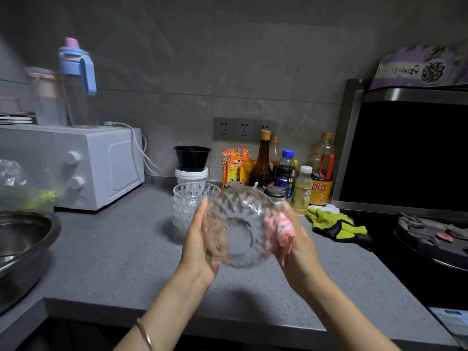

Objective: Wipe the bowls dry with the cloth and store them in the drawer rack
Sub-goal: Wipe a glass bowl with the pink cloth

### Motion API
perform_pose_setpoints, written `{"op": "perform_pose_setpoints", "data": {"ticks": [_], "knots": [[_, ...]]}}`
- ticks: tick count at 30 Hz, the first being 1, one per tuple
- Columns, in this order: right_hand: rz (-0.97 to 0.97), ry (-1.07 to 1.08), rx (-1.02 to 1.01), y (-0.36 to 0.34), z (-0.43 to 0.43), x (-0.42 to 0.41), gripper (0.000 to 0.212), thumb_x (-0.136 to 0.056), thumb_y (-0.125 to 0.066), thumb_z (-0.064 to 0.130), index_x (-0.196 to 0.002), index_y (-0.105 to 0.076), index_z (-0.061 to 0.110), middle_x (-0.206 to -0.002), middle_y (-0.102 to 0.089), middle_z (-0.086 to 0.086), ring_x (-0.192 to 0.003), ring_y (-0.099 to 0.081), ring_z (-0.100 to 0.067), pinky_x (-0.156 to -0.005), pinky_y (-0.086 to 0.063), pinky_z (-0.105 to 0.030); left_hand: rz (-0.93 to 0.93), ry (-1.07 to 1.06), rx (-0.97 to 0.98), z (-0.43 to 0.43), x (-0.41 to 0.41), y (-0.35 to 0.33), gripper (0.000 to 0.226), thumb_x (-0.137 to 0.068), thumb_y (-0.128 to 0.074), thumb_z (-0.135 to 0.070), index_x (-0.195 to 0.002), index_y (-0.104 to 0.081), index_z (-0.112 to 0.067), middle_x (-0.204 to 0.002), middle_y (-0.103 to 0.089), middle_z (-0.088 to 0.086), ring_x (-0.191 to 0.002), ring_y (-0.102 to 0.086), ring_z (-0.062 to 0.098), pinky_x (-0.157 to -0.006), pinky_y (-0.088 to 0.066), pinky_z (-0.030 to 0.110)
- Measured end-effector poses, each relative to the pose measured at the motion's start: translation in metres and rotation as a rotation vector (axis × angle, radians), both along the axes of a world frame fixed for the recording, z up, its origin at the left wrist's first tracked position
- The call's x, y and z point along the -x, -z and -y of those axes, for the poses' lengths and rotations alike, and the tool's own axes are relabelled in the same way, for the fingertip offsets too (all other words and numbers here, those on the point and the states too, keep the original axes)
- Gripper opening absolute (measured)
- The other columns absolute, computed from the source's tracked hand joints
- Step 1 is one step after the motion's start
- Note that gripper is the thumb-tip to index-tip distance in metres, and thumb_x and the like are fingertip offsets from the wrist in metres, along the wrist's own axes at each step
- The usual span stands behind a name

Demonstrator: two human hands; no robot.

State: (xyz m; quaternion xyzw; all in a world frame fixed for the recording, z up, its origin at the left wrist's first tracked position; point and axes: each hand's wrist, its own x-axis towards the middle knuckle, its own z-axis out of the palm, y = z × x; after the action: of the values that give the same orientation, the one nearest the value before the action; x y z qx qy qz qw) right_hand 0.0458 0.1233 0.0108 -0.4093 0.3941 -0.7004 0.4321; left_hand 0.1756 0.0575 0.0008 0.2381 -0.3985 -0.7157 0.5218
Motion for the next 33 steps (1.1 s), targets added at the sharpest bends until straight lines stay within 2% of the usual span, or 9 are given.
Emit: {"op": "perform_pose_setpoints", "data": {"ticks": [5,10,13,16,18,20,24,27,33], "knots": [[-0.074,0.135,0.035,0.007,0.003,0.006,0.045,-0.085,-0.046,0.043,-0.103,-0.062,0.005,-0.073,-0.069,-0.006,-0.059,-0.057,-0.015,-0.053,-0.046,-0.024,-0.046,-0.037,-0.124,0.012,-0.001,0.007,0.045,-0.088,-0.052,-0.053,-0.109,-0.067,-0.017,-0.094,-0.074,0.009,-0.094,-0.068,0.029,-0.085,-0.053,0.047],[-0.2,0.176,0.303,-0.017,0.0,0.011,0.029,-0.097,-0.04,0.026,-0.118,-0.054,0.012,-0.108,-0.064,-0.011,-0.074,-0.065,-0.016,-0.046,-0.047,-0.018,-0.006,-0.054,-0.233,0.019,0.001,0.018,0.045,-0.088,-0.054,-0.052,-0.111,-0.068,-0.016,-0.1,-0.073,0.01,-0.095,-0.068,0.028,-0.08,-0.054,0.042],[-0.537,0.072,0.373,-0.021,-0.001,-0.001,0.033,-0.096,-0.04,0.023,-0.128,-0.045,0.018,-0.118,-0.055,-0.007,-0.08,-0.062,-0.015,-0.055,-0.051,-0.019,0.065,-0.025,-0.265,0.02,0.01,0.024,0.051,-0.086,-0.055,-0.055,-0.114,-0.067,-0.015,-0.102,-0.073,0.01,-0.098,-0.067,0.03,-0.087,-0.053,0.045],[-0.891,-0.007,0.171,-0.009,0.005,0.002,0.049,-0.092,-0.046,0.041,-0.139,-0.033,0.042,-0.128,-0.04,0.033,-0.113,-0.051,-0.002,-0.09,-0.053,-0.037,0.096,-0.008,-0.265,0.017,0.013,0.029,0.052,-0.085,-0.055,-0.058,-0.112,-0.067,-0.015,-0.104,-0.072,0.011,-0.1,-0.066,0.033,-0.093,-0.049,0.052],[-0.95,-0.008,0.094,-0.007,0.004,0.009,0.048,-0.09,-0.05,0.044,-0.135,-0.034,0.051,-0.127,-0.033,0.043,-0.123,-0.04,0.007,-0.105,-0.043,-0.039,0.093,-0.04,-0.266,0.02,0.009,0.03,0.051,-0.085,-0.057,-0.057,-0.11,-0.067,-0.014,-0.103,-0.073,0.011,-0.098,-0.067,0.033,-0.093,-0.049,0.052],[-0.979,0.025,0.073,-0.012,0.002,0.015,0.046,-0.09,-0.056,0.036,-0.128,-0.038,0.054,-0.12,-0.036,0.047,-0.115,-0.04,0.019,-0.103,-0.044,-0.033,0.082,-0.075,-0.277,0.024,0.005,0.032,0.052,-0.084,-0.057,-0.055,-0.113,-0.066,-0.013,-0.104,-0.072,0.011,-0.098,-0.068,0.031,-0.092,-0.05,0.049],[-1.01,0.055,0.081,-0.015,0.005,0.022,0.046,-0.083,-0.069,0.015,-0.12,-0.053,0.037,-0.119,-0.058,0.022,-0.11,-0.055,0.006,-0.098,-0.047,-0.023,0.09,-0.11,-0.285,0.029,0.001,0.037,0.048,-0.085,-0.058,-0.052,-0.113,-0.066,-0.013,-0.105,-0.072,0.01,-0.098,-0.067,0.029,-0.09,-0.051,0.047],[-0.951,0.099,0.114,-0.013,0.007,0.024,0.026,-0.078,-0.073,0.01,-0.098,-0.061,0.021,-0.102,-0.067,0.013,-0.098,-0.063,0.002,-0.087,-0.051,-0.017,0.094,-0.103,-0.276,0.027,0.0,0.039,0.049,-0.085,-0.058,-0.053,-0.112,-0.067,-0.013,-0.104,-0.073,0.009,-0.099,-0.067,0.03,-0.088,-0.052,0.046],[-1.055,0.231,0.199,-0.029,0.002,0.03,0.019,-0.069,-0.07,0.04,-0.071,-0.064,0.022,-0.098,-0.066,0.017,-0.095,-0.059,0.008,-0.08,-0.049,-0.009,0.105,-0.108,-0.303,0.027,-0.002,0.037,0.042,-0.086,-0.059,-0.051,-0.101,-0.068,-0.013,-0.099,-0.073,0.008,-0.091,-0.068,0.027,-0.077,-0.054,0.04]]}}
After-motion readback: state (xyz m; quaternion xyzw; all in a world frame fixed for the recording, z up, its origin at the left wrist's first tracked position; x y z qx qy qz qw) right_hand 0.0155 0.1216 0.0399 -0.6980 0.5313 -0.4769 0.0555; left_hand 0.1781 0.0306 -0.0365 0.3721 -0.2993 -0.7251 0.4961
